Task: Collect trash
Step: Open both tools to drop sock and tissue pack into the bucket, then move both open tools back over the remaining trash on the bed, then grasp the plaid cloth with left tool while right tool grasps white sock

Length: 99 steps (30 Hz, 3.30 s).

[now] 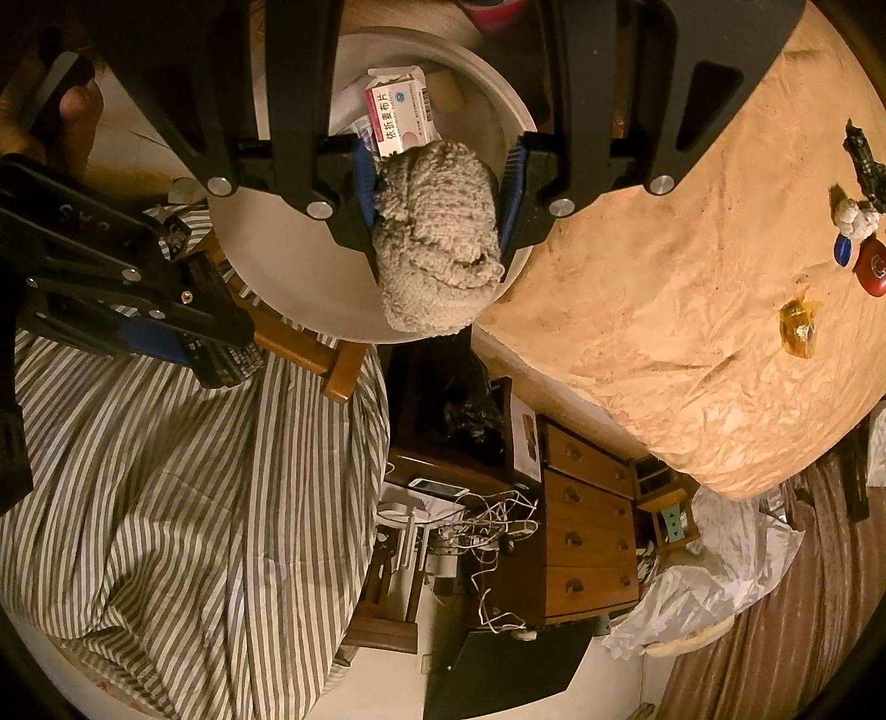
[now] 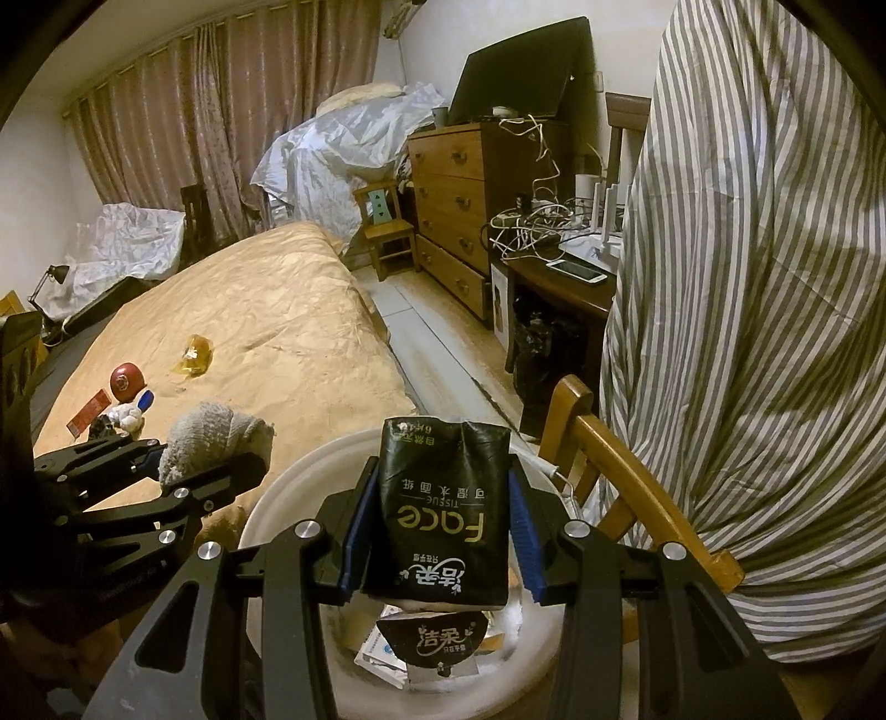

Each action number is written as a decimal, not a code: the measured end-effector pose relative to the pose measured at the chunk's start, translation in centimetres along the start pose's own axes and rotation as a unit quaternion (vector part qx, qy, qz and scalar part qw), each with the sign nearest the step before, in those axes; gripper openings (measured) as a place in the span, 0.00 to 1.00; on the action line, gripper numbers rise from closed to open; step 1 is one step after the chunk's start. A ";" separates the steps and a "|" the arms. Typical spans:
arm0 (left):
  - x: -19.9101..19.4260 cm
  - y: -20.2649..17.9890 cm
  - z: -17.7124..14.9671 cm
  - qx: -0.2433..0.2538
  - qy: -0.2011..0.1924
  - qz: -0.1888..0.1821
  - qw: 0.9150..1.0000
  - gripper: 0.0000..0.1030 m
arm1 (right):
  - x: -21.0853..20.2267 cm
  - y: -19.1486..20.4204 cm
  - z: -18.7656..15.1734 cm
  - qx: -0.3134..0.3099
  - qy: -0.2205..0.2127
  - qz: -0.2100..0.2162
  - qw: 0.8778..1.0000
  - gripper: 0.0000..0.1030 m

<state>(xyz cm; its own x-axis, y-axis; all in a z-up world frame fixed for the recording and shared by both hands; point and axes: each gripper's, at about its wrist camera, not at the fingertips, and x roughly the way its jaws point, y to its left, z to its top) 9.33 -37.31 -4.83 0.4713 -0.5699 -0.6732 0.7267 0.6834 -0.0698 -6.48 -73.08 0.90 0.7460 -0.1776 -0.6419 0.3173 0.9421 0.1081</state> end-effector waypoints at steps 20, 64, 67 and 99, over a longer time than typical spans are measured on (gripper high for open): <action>0.7 1.4 -0.4 -0.004 0.010 0.028 1.000 0.54 | 0.2 0.4 -0.6 0.015 -0.016 0.008 1.000 0.62; -4.5 44.7 -15.5 -0.296 0.057 0.285 0.910 0.73 | 13.5 32.7 -2.4 -0.134 0.083 0.215 0.964 0.73; -5.1 46.2 -16.9 -0.313 0.066 0.282 0.904 0.51 | 14.6 33.7 -2.4 -0.140 0.091 0.220 0.961 0.73; -12.8 50.4 -22.3 -0.321 0.031 0.291 0.901 0.63 | 29.7 55.1 -1.9 -0.311 0.130 0.239 0.910 0.37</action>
<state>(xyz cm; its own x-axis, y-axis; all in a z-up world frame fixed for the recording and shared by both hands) 28.77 14.62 -16.17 0.6366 -0.0165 -0.7710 -0.0822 0.9926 -0.0891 32.04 -25.91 -13.67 0.5223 0.2927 -0.8009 -0.4613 0.8869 0.0233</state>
